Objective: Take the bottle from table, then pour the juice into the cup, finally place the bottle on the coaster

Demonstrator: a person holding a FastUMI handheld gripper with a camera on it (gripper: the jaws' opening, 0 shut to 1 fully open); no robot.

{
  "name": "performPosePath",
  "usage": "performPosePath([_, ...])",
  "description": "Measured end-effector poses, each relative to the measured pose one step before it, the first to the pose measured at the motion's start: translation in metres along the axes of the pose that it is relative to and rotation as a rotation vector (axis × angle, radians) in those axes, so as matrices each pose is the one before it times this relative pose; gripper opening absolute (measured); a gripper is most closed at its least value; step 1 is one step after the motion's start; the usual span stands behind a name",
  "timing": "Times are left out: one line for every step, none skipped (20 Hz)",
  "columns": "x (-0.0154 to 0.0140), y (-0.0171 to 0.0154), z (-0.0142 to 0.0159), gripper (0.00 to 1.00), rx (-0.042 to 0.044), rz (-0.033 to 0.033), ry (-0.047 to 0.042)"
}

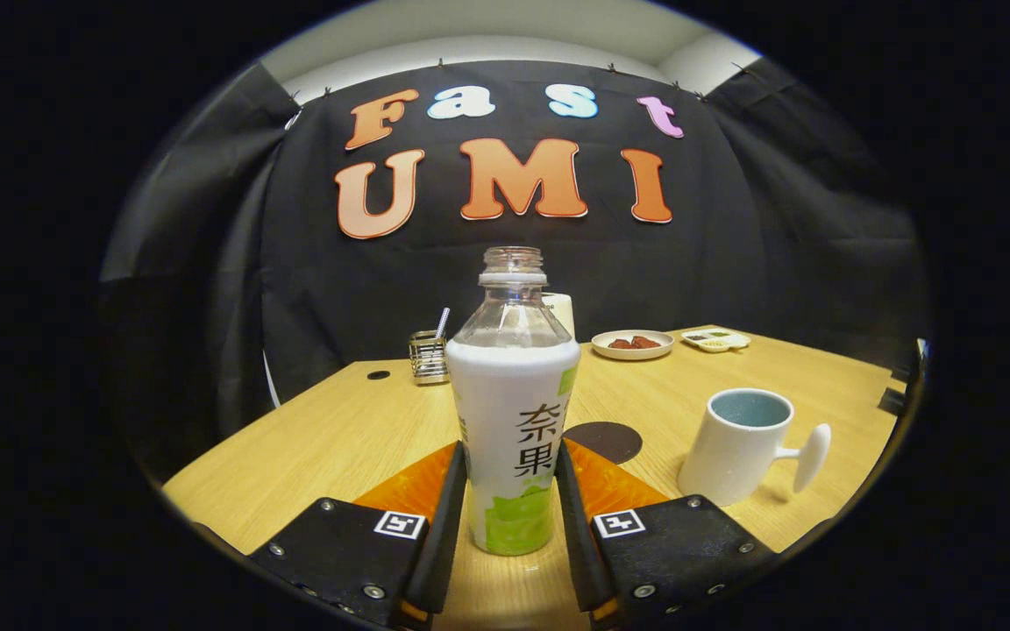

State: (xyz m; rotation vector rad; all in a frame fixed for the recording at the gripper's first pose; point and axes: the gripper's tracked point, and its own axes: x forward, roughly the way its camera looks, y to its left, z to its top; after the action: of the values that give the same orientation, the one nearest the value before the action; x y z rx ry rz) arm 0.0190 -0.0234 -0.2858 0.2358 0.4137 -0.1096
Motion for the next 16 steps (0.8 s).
performPosePath([0.00057, 0.00185, 0.00088, 0.55, 0.02943, 0.01205, 0.00245])
performPosePath([0.00055, 0.00112, 0.00033, 0.55, 0.03123, 0.01232, 0.00552])
performPosePath([0.00014, 0.00167, 0.00092, 0.55, 0.03324, 0.01198, 0.00135])
performPosePath([0.00114, 0.00024, 0.00187, 0.55, 0.0353, 0.00856, 0.00356])
performPosePath([0.00077, -0.00104, -0.00019, 0.56, 0.03592, 0.00537, 0.00232])
performPosePath([0.00148, -0.00127, -0.00039, 0.55, 0.03555, 0.00601, 0.00277])
performPosePath([0.00174, -0.00056, -0.0004, 0.55, 0.04009, 0.00784, 0.00222])
performPosePath([0.00008, 0.00012, 0.00231, 0.55, 0.03921, 0.01064, -0.00216])
performPosePath([-0.00049, 0.00025, 0.00128, 0.55, 0.04052, 0.01063, 0.00002])
performPosePath([0.00179, 0.00014, 0.00063, 0.55, 0.0387, 0.01375, 0.00411])
performPosePath([-0.00025, 0.00019, -0.00042, 0.55, 0.03577, 0.01208, -0.00185])
performPosePath([0.00065, -0.00166, -0.0008, 0.55, 0.04166, 0.00428, 0.0017])
performPosePath([0.00018, -0.00086, -0.0019, 0.55, 0.04256, 0.0054, 0.00277])
performPosePath([-0.00017, -0.00044, -0.00113, 0.55, 0.04205, 0.0079, 0.00308])
performPosePath([0.00024, 0.00109, -0.00057, 0.55, 0.04106, 0.0077, 0.00316])
performPosePath([0.00065, -0.00084, 0.00129, 0.55, 0.03923, 0.00547, 0.0002])
